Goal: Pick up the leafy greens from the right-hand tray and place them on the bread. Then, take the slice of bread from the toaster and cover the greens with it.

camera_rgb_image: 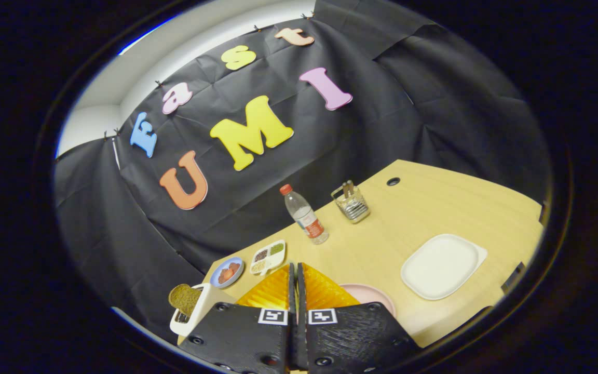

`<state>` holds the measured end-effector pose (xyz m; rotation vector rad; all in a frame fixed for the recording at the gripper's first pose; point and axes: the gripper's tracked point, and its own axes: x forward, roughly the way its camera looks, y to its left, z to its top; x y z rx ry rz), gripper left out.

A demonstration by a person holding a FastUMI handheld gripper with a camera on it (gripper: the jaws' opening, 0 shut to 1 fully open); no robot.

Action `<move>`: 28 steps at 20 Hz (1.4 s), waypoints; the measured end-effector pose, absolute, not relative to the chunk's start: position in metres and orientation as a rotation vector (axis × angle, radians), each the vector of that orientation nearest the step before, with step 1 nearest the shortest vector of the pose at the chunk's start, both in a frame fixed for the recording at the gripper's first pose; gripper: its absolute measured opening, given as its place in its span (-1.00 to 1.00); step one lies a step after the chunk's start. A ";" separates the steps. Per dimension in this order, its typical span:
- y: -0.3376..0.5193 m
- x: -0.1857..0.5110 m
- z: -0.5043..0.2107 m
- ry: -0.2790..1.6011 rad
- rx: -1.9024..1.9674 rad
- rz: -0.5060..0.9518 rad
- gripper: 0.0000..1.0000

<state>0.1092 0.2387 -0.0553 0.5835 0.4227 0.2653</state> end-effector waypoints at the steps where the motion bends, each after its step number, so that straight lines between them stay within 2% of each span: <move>1: 0.249 0.106 -0.058 0.431 0.586 0.275 -1.00; 6: 0.284 0.095 -0.078 0.485 0.678 0.303 -1.00; 12: 0.271 0.103 -0.122 0.550 0.682 0.228 -1.00; 21: 0.240 0.118 -0.152 0.556 0.421 0.166 -0.94; 23: 0.233 0.124 -0.158 0.557 0.359 0.150 -0.89; 26: 0.222 0.132 -0.164 0.561 0.313 0.135 -0.48; 28: 0.212 0.135 -0.161 0.544 0.298 0.119 -0.35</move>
